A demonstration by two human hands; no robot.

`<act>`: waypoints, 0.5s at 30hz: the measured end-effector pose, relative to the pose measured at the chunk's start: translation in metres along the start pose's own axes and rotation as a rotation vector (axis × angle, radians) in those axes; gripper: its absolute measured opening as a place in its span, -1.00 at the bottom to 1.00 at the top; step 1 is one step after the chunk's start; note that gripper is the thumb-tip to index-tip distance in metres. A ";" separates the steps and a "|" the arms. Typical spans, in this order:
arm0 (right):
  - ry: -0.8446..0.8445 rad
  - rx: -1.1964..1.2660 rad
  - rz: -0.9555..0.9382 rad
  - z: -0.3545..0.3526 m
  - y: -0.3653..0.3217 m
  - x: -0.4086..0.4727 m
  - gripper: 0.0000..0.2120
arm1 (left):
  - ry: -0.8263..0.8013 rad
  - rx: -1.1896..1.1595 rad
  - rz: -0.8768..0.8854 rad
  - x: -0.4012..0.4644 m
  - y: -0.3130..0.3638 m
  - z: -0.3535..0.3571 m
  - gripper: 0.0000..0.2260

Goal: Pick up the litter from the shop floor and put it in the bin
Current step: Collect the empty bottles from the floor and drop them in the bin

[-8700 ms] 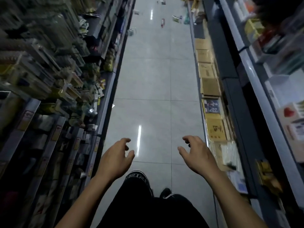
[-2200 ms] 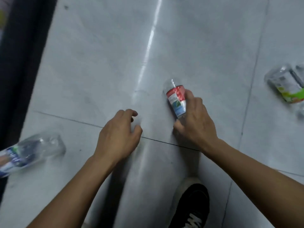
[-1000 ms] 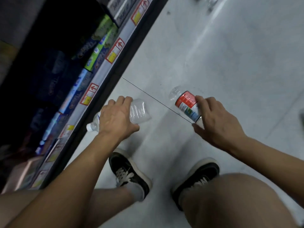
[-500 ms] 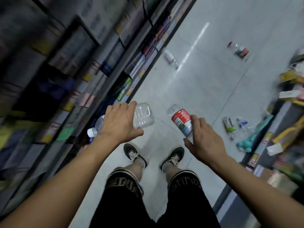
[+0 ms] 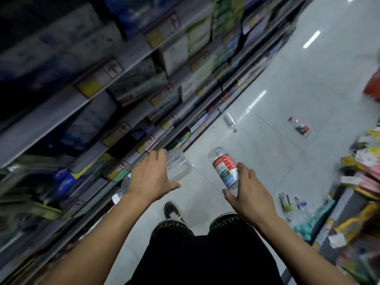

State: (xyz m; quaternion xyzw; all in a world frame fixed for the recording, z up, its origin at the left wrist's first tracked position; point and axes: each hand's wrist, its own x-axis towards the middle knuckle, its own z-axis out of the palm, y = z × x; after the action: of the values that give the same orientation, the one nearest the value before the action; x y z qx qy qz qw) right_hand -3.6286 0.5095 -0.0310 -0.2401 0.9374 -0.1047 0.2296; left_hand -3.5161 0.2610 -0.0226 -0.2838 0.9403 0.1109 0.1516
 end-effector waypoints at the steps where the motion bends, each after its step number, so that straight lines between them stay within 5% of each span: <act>1: -0.007 -0.006 -0.025 0.001 -0.008 0.003 -0.19 | 0.016 -0.007 -0.037 -0.006 -0.009 0.000 -0.13; 7: -0.091 -0.077 -0.236 -0.006 -0.043 0.027 -0.18 | 0.077 -0.107 -0.309 -0.050 -0.040 0.002 -0.24; 15: -0.258 -0.202 -0.630 -0.012 -0.078 0.055 -0.24 | 0.173 -0.294 -0.883 -0.144 -0.022 0.010 -0.41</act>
State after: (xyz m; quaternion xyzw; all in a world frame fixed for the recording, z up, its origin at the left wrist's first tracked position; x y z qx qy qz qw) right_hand -3.6463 0.4162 -0.0173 -0.5503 0.7861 -0.0459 0.2778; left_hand -3.3872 0.3179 0.0156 -0.6833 0.7130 0.1438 0.0637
